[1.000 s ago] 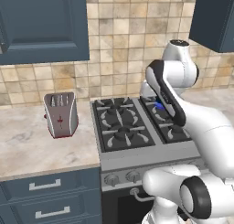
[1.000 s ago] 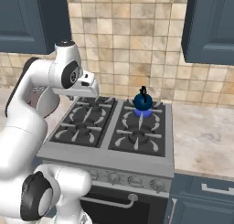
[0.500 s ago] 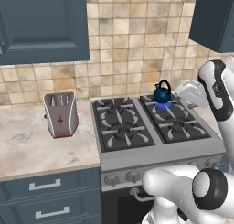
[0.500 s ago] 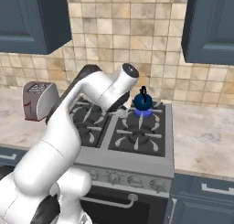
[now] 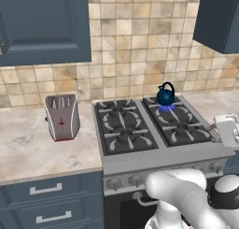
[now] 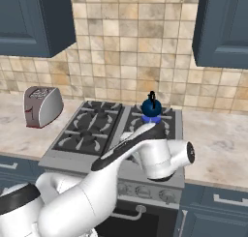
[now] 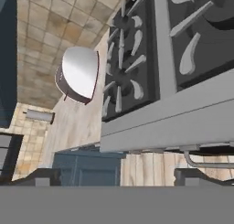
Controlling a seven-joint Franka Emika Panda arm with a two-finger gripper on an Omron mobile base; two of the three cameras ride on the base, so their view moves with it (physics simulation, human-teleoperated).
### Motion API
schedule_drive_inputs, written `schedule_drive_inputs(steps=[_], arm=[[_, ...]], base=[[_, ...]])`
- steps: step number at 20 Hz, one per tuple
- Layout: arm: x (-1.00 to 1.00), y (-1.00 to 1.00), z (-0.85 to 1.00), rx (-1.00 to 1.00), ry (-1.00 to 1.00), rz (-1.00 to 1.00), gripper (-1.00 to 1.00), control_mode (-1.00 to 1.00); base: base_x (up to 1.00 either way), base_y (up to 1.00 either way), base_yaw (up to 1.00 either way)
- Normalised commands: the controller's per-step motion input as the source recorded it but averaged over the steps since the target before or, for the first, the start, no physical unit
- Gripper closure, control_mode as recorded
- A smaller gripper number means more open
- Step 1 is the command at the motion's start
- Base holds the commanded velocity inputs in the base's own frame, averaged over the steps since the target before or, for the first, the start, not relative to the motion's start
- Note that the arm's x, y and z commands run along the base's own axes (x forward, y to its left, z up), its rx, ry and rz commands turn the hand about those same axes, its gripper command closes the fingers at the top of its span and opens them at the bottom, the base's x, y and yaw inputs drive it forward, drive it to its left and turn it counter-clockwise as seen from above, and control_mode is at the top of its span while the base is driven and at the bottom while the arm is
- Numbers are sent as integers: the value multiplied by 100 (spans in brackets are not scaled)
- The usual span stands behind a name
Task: Lower the heat of the kettle.
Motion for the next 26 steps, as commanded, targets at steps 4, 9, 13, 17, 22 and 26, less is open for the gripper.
schedule_drive_inputs(steps=[4, 9, 13, 17, 22, 26], arm=[[-64, -17, -84, 0, 3, 5, -100, -100], [-93, -15, -52, 1, -11, -7, -100, -100], [-50, 0, -44, 0, -2, -19, -100, -100], [-15, 0, -34, 0, 0, -22, -100, -100], [10, 11, -20, 3, 0, -34, -100, -100], [24, 1, -21, 16, -2, -22, -100, -100]], base=[[0, 0, 0], [0, 0, 0], [0, 0, 0], [0, 0, 0], [0, 0, 0], [0, 0, 0]])
